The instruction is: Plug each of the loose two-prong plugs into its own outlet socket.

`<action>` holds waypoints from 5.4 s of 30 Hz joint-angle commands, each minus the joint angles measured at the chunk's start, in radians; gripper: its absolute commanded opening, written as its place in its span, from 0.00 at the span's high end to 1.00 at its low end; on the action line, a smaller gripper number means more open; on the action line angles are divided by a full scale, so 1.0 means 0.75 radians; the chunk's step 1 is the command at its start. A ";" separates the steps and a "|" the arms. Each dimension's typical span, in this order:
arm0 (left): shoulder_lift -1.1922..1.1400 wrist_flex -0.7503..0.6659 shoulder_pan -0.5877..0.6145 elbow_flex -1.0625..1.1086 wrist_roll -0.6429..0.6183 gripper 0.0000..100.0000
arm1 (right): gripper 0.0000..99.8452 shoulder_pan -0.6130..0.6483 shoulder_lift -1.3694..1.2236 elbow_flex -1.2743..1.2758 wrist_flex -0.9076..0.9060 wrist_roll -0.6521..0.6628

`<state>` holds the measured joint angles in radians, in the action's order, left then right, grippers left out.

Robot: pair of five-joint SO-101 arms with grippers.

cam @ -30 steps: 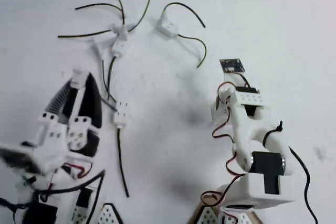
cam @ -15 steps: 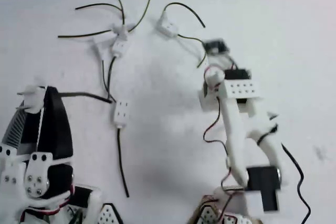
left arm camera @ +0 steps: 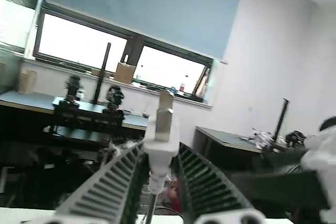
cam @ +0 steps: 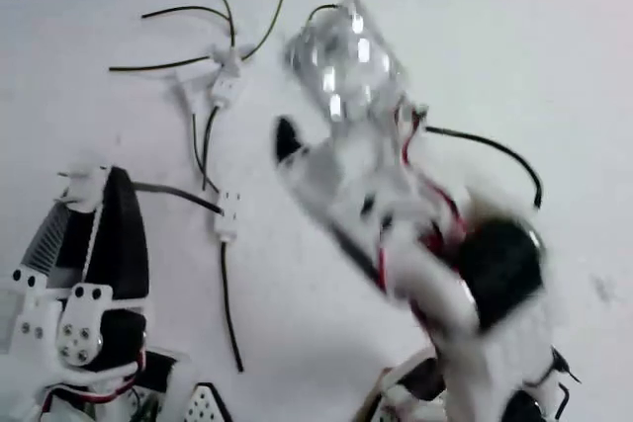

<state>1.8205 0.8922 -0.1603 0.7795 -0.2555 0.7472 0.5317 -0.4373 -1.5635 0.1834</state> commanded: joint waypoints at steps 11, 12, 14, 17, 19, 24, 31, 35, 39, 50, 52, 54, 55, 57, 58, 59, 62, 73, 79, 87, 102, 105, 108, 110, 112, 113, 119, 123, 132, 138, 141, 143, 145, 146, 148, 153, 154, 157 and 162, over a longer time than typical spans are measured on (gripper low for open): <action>0.001 -0.176 -0.553 0.258 0.213 0.98 | 0.98 0.396 0.058 -0.286 0.142 0.002; 0.001 -0.192 -0.582 0.274 0.223 0.98 | 0.98 0.420 0.058 -0.286 0.144 0.002; 0.001 -0.227 -0.611 0.303 0.229 0.98 | 0.98 0.484 0.048 -0.282 0.140 0.002; 0.001 -0.260 -0.621 0.344 0.229 0.98 | 0.98 0.545 0.040 -0.256 0.130 0.002; 0.001 -0.266 -0.617 0.358 0.229 0.98 | 0.98 0.568 0.032 -0.239 0.130 0.002; 0.001 -0.264 -0.617 0.350 0.229 0.98 | 0.98 0.568 0.030 -0.092 0.093 0.012; 0.003 -0.254 -0.613 0.317 0.231 0.98 | 0.98 0.490 0.083 0.035 0.103 0.336; 0.003 -0.147 -0.613 0.217 0.229 0.98 | 0.98 0.294 0.085 0.035 0.103 0.403; 0.003 -0.063 -0.613 0.137 0.229 0.98 | 0.98 0.111 0.083 0.039 0.140 0.516; 0.003 -0.055 -0.613 0.135 0.229 0.98 | 0.98 -0.058 0.101 -0.020 0.199 0.622; 0.003 -0.055 -0.613 0.143 0.229 0.98 | 0.98 -0.009 0.107 -0.092 0.202 0.622; 0.003 -0.065 -0.613 0.170 0.229 0.98 | 0.98 0.060 0.105 -0.184 0.195 0.620; 0.003 -0.068 -0.613 0.184 0.231 0.98 | 0.98 0.109 0.101 -0.223 0.195 0.618; 0.003 -0.086 -0.613 0.209 0.231 0.98 | 0.98 0.206 0.095 -0.264 0.195 0.616; 0.003 -0.104 -0.613 0.221 0.231 0.98 | 0.98 0.244 0.095 -0.260 0.195 0.616; 0.003 -0.119 -0.613 0.229 0.231 0.98 | 0.98 0.271 0.095 -0.248 0.195 0.614; 0.003 -0.125 -0.613 0.233 0.231 0.98 | 0.98 0.298 0.093 -0.143 0.195 0.614; 0.003 -0.115 -0.613 0.225 0.231 0.98 | 0.98 -0.034 0.107 0.299 0.330 0.626; 0.003 -0.115 -0.613 0.225 0.231 0.98 | 0.98 -0.159 0.107 0.364 0.357 0.739; 0.003 -0.115 -0.613 0.223 0.231 0.98 | 0.98 -0.177 0.109 0.356 0.357 0.743; 0.003 -0.096 -0.613 0.235 0.231 0.98 | 0.98 -0.073 0.095 -0.043 0.355 0.741; 0.003 -0.098 -0.613 0.235 0.231 0.98 | 0.98 0.032 0.099 -0.043 0.302 0.739; 0.003 -0.098 -0.613 0.235 0.231 0.98 | 0.98 0.097 0.075 0.004 0.234 0.736; 0.003 -0.096 -0.613 0.233 0.231 0.98 | 0.98 0.097 0.058 0.074 0.232 0.734; 0.003 -0.096 -0.613 0.229 0.231 0.98 | 0.98 0.083 0.038 0.147 0.234 0.741; 0.003 -0.096 -0.613 0.229 0.231 0.98 | 0.98 0.048 0.032 0.184 0.236 0.743; 0.003 -0.094 -0.613 0.227 0.231 0.98 | 0.98 -0.197 0.032 0.311 0.373 0.747; 0.003 -0.094 -0.613 0.227 0.231 0.98 | 0.98 -0.316 0.034 0.317 0.369 0.747; 0.003 -0.094 -0.613 0.229 0.231 0.98 | 0.98 -0.281 0.114 0.160 0.367 0.824; 0.003 -0.096 -0.613 0.233 0.231 0.98 | 0.98 0.054 0.159 0.025 0.251 0.822; 0.003 -0.096 -0.613 0.233 0.231 0.98 | 0.98 0.169 0.157 0.055 0.214 0.792; 0.003 -0.096 -0.613 0.233 0.231 0.98 | 0.98 0.177 0.157 0.113 0.226 0.759; 0.003 -0.096 -0.613 0.233 0.231 0.98 | 0.98 0.177 0.157 0.194 0.236 0.755; 0.003 -0.096 -0.613 0.231 0.231 0.98 | 0.98 0.175 0.159 0.245 0.251 0.761; 0.003 -0.096 -0.613 0.229 0.231 0.98 | 0.98 0.159 0.171 0.338 0.281 0.763; 0.003 -0.094 -0.613 0.227 0.231 0.98 | 0.98 0.024 0.167 0.434 0.324 0.765; 0.003 -0.094 -0.613 0.227 0.231 0.98 | 0.98 -0.007 0.171 0.456 0.334 0.765; 0.003 -0.094 -0.613 0.225 0.231 0.98 | 0.98 -0.079 0.173 0.528 0.345 0.765; 0.003 -0.094 -0.613 0.225 0.231 0.98 | 0.98 -0.136 0.173 0.665 0.345 0.765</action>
<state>1.8067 0.8309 -0.6114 0.9651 -0.0913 0.6843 0.6667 0.0000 -1.3057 0.7572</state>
